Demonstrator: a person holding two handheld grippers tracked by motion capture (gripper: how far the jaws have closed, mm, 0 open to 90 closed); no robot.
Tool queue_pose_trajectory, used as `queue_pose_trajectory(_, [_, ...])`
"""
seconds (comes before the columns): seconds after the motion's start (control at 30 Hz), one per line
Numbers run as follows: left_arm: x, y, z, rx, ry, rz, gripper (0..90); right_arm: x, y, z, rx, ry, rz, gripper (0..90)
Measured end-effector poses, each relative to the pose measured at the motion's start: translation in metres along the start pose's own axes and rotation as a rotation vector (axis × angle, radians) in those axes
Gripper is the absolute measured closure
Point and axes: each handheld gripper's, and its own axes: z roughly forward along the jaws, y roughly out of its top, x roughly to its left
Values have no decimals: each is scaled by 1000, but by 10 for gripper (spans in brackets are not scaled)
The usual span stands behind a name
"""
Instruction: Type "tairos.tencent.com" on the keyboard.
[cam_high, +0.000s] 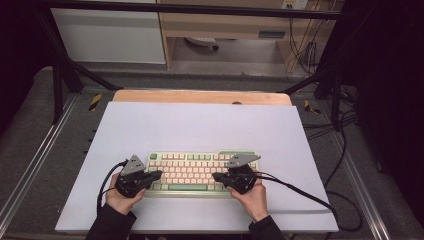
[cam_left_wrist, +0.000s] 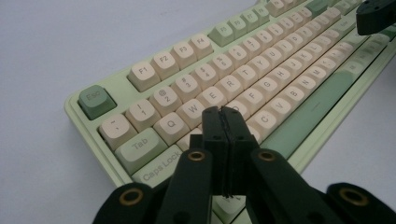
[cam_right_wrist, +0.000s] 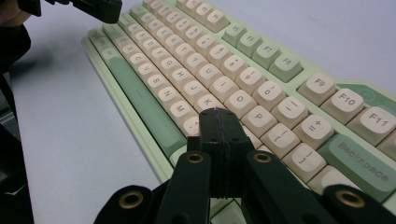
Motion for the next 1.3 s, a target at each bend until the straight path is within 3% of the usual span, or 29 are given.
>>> queue_pose_trajectory(0.3, [-7,7,1,-6,-7,7,891,-5,0,-7,-9,-8,13,900])
queue_pose_trajectory(0.87, [-25,23,18,19,-25,40,891,-6,0,-9,-15,-9,12,900])
queue_pose_trajectory(1.3, [-29,13,34,66,-46,48,894,-6,0,-9,-12,-9,15,900])
